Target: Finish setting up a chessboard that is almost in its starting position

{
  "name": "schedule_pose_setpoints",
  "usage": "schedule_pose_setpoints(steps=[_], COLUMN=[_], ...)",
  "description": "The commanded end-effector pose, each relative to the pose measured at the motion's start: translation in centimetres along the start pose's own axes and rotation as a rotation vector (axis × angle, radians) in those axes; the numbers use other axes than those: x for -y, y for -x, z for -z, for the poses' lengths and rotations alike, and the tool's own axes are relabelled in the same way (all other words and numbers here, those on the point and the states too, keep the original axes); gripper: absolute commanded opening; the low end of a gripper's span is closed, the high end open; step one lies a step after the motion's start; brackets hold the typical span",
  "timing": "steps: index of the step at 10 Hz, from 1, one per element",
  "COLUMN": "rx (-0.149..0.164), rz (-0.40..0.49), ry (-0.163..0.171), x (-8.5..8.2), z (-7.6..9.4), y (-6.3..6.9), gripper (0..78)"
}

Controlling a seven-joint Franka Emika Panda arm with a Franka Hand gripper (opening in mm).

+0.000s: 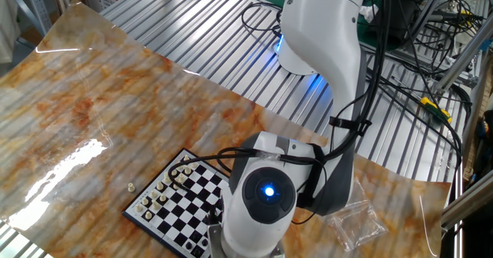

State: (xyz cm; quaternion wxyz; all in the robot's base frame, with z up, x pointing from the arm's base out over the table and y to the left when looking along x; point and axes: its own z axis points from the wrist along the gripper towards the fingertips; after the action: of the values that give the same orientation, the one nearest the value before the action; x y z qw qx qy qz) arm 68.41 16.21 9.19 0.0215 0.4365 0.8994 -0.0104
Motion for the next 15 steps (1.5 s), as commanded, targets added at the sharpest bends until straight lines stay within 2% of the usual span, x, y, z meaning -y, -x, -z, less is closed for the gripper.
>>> schedule_pose_setpoints(steps=[1,4,11,12,15], rx=[0.002,0.006,0.008,0.008,0.008], rz=[-0.090,-0.120,-0.137,-0.137,-0.137], ry=[0.008,0.012,0.015,0.015,0.015], x=[0.13,-0.05,0.04,0.04,0.04], z=[-0.70,-1.40,-1.57,-1.57,-1.57], y=[-0.22,-0.34,-0.33,-0.33,-0.33], gripper=[77.5,77.5,77.5,1.1,1.1])
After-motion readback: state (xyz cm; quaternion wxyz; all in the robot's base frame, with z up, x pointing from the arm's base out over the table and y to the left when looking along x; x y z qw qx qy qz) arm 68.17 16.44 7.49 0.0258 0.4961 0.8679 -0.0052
